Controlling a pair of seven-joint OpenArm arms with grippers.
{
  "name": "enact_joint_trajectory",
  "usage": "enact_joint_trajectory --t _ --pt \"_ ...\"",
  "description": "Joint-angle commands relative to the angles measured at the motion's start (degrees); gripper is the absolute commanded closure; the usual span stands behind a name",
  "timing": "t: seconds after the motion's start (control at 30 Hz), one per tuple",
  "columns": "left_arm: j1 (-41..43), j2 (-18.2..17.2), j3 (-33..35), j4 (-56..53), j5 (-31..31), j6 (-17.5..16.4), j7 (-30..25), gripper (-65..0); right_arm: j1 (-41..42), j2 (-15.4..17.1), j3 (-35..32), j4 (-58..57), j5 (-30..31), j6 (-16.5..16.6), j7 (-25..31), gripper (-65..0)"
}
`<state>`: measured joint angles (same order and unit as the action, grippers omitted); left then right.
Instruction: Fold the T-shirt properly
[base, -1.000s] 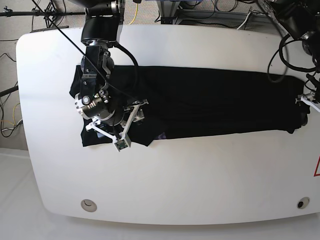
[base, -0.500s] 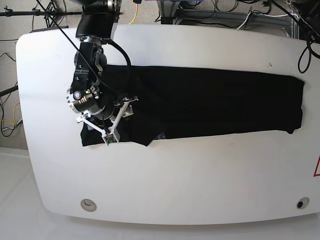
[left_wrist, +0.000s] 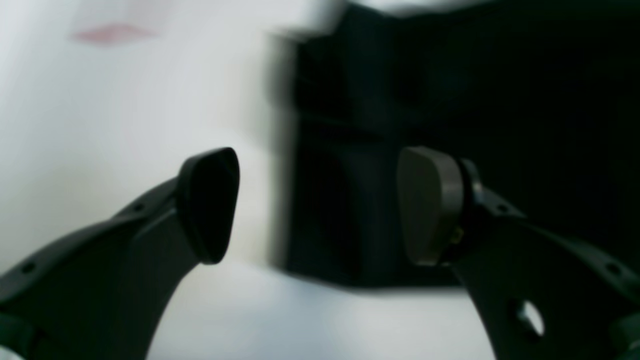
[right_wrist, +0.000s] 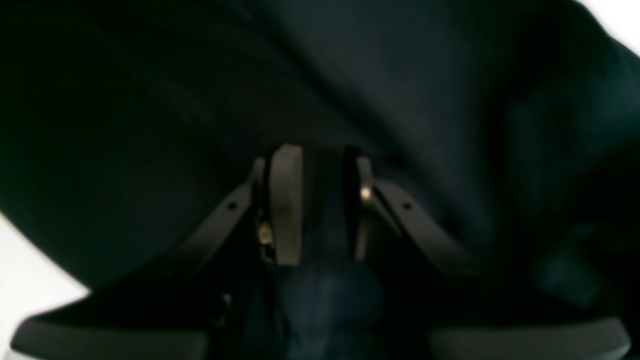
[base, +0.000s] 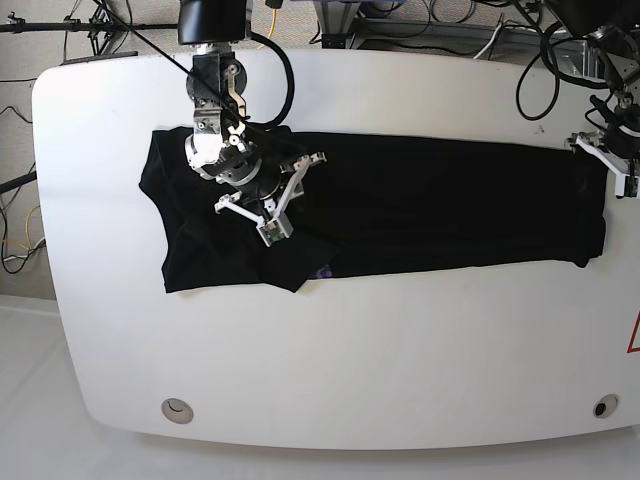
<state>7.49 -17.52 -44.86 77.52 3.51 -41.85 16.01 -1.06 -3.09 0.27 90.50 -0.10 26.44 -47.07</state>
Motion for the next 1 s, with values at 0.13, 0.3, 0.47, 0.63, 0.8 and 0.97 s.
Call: enact_joint_trajectory --t 0.13,0.3,0.47,0.63,0.8,0.97 --pt "-5.9 -4.6 -1.1 -4.4 -5.5 1.8 4.0 -49.5 4.7 0.8 1.1 -2.5 1.1 -0.3 -1.9 -14.6" --pt "-7.7 -4.7 0.1 -6.3 -4.6 1.8 4.2 -50.3 5.6 0.8 1.6 -2.3 1.1 -0.2 -3.8 -13.7" --pt "-11.0 -6.2 -0.9 -10.8 -4.5 1.8 5.6 -51.4 5.1 1.2 1.6 -1.1 1.6 -0.3 -4.0 -14.3" --pt "-13.5 -7.9 -2.2 -16.2 -7.9 1.8 9.7 -54.2 4.7 1.5 1.6 -1.1 2.0 -0.3 -3.6 -14.6" --pt "-15.2 -8.9 -3.1 -23.2 -13.3 1.8 14.4 -54.9 4.4 1.1 1.5 -1.4 1.3 -0.2 -3.7 -14.9" --pt "-15.5 -8.7 -2.5 -25.4 -15.6 1.8 14.6 -54.2 4.4 1.0 1.5 -1.5 1.1 -0.2 -3.7 -14.8"
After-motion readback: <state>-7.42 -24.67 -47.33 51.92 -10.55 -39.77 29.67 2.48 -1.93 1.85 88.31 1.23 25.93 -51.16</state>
